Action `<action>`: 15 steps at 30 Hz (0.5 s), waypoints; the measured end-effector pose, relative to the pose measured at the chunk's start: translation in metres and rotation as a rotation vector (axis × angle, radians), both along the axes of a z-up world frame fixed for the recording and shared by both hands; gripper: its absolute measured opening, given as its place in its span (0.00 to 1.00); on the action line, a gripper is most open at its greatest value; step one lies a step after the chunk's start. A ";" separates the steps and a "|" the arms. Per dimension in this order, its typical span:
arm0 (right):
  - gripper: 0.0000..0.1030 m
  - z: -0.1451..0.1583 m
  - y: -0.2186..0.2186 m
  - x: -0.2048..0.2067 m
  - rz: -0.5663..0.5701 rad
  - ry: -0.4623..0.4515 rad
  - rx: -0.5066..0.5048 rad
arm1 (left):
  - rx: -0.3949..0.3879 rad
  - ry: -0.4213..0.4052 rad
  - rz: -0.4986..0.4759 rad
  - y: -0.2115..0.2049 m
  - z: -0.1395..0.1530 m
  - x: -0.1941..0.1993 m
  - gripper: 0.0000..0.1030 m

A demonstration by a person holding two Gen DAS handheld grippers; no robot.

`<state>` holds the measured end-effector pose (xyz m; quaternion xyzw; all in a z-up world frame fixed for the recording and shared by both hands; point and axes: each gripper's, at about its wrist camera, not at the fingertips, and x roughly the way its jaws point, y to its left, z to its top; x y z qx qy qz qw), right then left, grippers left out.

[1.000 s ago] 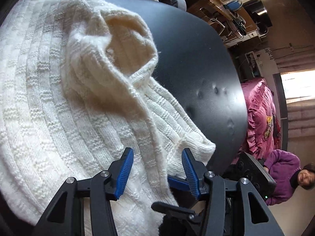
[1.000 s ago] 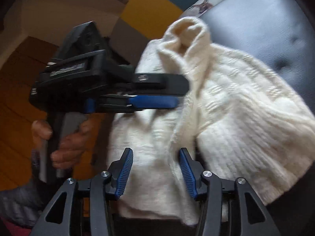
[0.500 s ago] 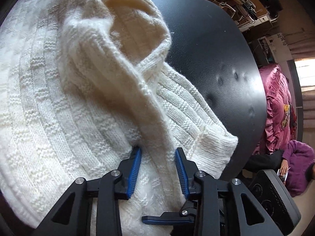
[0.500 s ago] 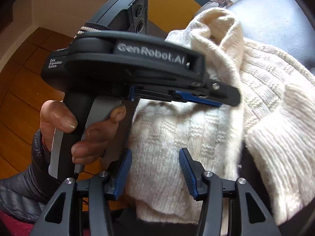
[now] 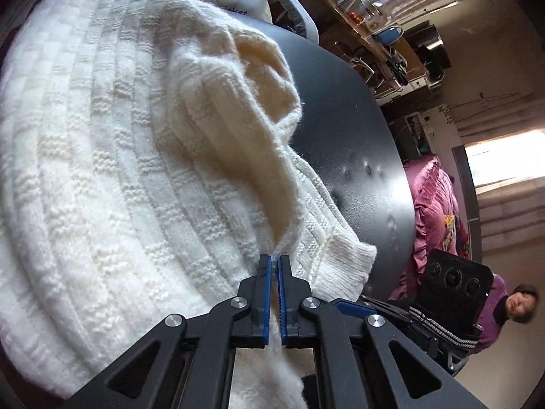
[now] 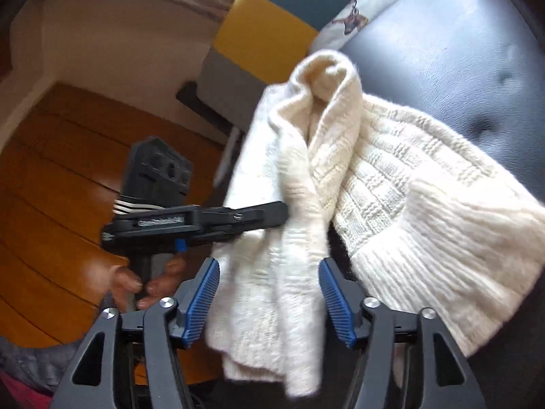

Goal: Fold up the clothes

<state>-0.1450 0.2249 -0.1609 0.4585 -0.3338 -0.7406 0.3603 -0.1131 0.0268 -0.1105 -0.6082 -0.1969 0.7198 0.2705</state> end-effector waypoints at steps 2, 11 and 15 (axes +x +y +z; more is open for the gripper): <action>0.63 -0.006 -0.033 -0.015 0.068 -0.015 -0.008 | 0.004 0.001 0.021 -0.014 -0.001 0.002 0.00; 0.64 0.007 -0.089 0.027 0.136 0.032 -0.014 | 0.067 -0.011 0.019 0.001 0.008 0.001 0.35; 0.64 0.035 -0.109 0.046 0.145 0.119 0.060 | -0.027 0.006 -0.064 0.020 0.022 -0.007 0.50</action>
